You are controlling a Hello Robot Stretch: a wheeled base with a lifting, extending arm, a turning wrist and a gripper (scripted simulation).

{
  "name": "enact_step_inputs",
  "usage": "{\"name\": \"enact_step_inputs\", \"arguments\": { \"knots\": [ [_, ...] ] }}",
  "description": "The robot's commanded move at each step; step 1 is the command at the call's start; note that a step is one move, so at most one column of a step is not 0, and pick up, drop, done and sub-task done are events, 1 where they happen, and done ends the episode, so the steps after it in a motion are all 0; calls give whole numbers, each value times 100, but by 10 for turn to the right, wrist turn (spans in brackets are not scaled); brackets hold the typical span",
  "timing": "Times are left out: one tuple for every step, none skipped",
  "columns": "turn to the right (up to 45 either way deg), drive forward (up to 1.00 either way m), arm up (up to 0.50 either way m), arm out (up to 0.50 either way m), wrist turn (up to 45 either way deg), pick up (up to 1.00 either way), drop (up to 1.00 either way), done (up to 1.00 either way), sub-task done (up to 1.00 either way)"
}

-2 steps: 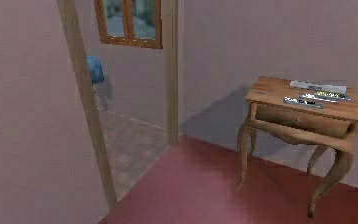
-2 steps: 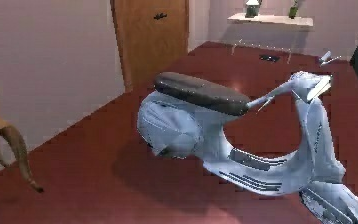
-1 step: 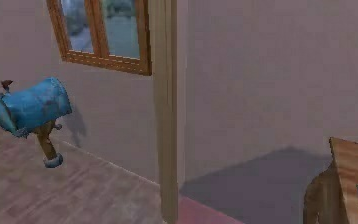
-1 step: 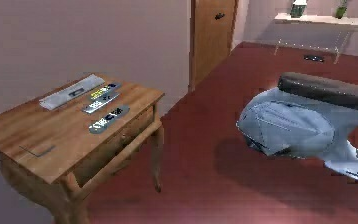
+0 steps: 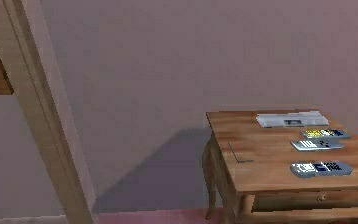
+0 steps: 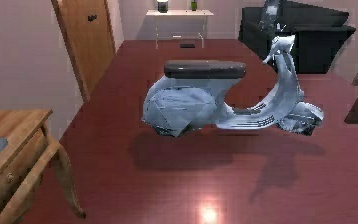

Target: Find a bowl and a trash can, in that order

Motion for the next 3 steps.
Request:
{"name": "enact_step_inputs", "arguments": {
  "knots": [
    [30,0,0,0,0,0,0,0,0],
    [0,5,0,0,0,0,0,0,0],
    [-450,0,0,0,0,0,0,0,0]
  ]
}}
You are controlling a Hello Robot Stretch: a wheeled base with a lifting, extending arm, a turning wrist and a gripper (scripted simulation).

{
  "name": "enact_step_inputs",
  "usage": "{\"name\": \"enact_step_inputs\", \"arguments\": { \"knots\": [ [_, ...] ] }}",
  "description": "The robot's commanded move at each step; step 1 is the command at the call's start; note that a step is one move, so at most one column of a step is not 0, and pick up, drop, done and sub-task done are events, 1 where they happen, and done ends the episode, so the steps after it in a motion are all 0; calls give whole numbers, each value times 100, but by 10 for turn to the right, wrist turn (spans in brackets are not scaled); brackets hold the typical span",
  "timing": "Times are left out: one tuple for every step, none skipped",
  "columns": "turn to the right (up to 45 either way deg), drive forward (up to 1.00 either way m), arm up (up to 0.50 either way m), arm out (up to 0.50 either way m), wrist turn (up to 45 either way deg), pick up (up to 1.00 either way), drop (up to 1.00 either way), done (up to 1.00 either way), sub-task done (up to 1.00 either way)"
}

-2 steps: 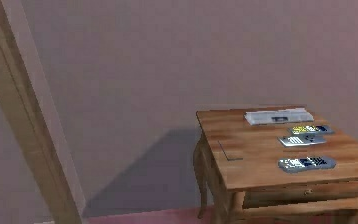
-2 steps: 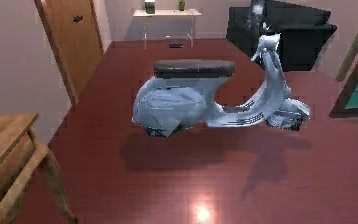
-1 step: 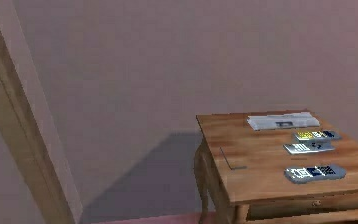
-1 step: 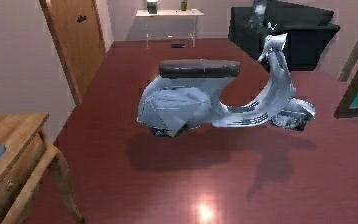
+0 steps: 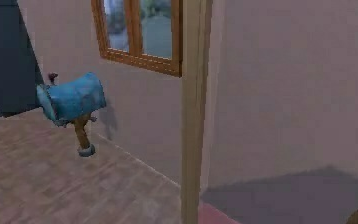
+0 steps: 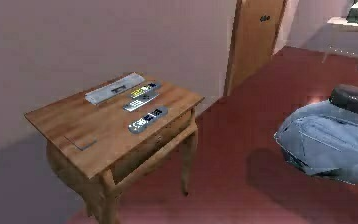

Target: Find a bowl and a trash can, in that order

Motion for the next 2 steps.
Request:
{"name": "enact_step_inputs", "arguments": {
  "knots": [
    [-240,0,0,0,0,0,0,0,0],
    [0,30,0,0,0,0,0,0,0]
  ]
}}
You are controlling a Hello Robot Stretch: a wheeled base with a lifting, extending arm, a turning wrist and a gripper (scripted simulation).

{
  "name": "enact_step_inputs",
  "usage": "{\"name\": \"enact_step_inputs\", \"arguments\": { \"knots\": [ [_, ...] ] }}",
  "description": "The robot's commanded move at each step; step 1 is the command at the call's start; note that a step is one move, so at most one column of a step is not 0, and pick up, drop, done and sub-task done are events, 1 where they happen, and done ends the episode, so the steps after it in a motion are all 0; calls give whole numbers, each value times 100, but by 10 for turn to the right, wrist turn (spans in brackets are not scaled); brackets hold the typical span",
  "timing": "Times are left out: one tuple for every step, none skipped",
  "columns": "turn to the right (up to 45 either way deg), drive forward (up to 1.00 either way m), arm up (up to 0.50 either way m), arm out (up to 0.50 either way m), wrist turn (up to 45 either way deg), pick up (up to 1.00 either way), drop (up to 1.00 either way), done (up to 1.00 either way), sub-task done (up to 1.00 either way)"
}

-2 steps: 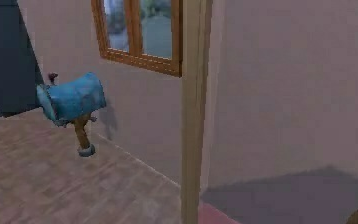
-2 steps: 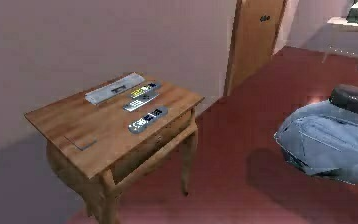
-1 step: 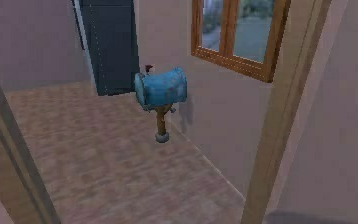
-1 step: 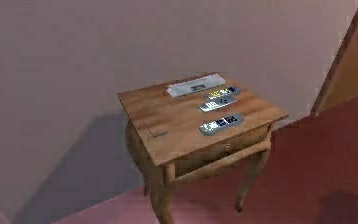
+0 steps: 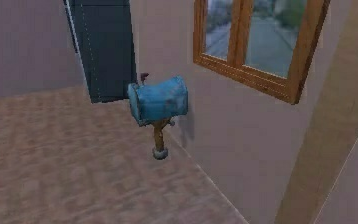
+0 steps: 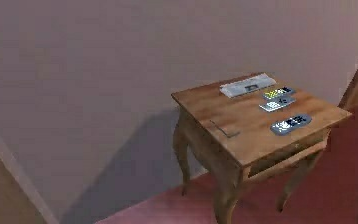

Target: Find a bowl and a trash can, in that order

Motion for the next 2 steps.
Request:
{"name": "enact_step_inputs", "arguments": {
  "knots": [
    [-240,0,0,0,0,0,0,0,0],
    [0,75,0,0,0,0,0,0,0]
  ]
}}
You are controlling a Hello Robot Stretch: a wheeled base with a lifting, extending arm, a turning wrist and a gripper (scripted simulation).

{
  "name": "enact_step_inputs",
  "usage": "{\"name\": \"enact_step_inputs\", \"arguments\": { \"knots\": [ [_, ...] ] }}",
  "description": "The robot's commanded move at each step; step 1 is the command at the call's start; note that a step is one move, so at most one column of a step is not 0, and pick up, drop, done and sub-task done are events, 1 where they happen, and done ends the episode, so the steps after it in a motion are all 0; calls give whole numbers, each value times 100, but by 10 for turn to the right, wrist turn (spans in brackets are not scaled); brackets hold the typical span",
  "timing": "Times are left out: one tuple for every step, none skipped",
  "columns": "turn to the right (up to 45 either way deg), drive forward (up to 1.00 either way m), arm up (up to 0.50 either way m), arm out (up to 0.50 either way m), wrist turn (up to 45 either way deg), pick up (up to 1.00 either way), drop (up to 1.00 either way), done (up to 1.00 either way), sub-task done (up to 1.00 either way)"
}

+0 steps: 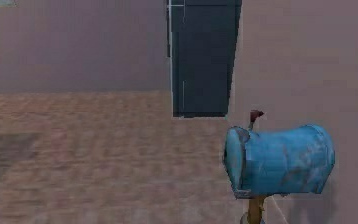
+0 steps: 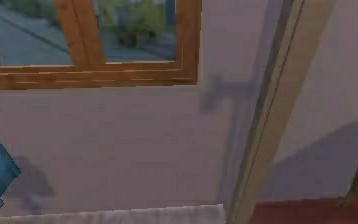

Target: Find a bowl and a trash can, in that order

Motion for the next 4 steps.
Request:
{"name": "enact_step_inputs", "arguments": {
  "knots": [
    [-450,0,0,0,0,0,0,0,0],
    [-330,0,0,0,0,0,0,0,0],
    [0,100,0,0,0,0,0,0,0],
    [0,100,0,0,0,0,0,0,0]
  ]
}}
